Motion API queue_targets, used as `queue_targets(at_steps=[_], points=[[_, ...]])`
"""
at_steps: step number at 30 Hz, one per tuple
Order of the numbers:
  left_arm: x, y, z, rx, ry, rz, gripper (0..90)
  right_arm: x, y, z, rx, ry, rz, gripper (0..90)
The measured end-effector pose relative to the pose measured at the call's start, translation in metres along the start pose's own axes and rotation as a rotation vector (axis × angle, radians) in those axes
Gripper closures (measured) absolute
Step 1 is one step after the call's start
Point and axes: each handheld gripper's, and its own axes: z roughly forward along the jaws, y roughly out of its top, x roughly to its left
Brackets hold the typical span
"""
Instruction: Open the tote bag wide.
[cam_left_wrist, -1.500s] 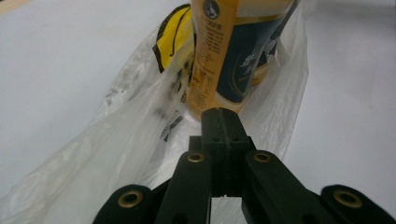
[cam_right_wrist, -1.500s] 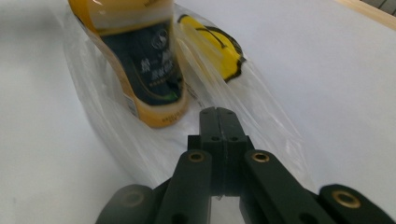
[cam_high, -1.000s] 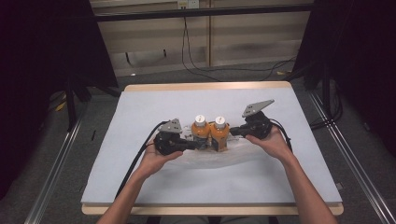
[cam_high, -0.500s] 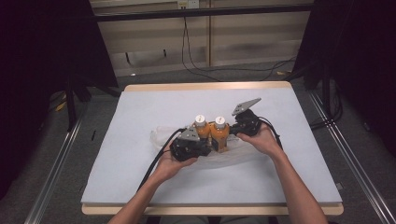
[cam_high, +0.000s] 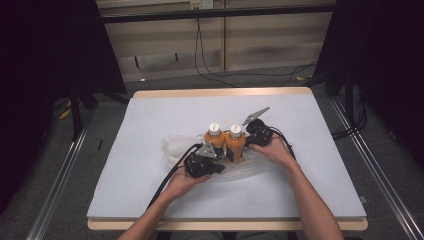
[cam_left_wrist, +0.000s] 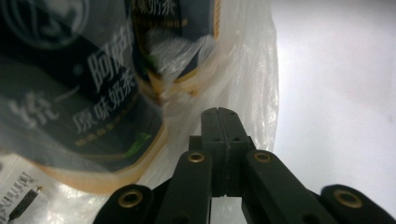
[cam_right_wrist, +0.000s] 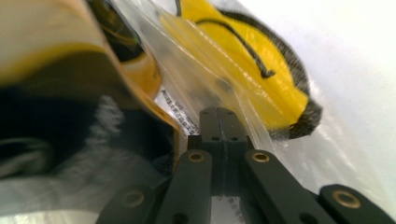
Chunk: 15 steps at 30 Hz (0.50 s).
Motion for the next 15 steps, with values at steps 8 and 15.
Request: queue_targets(at_steps=[8,15], points=[[-0.003,-0.006,0.004,0.021,-0.005,0.0,90.0,-0.003,0.001,0.01,0.024,-0.008,0.009,90.0],[-0.011,-0.007,0.004,0.025,-0.049,0.008,90.0,-0.004,0.008,0.016,0.017,-0.049,0.003,90.0]])
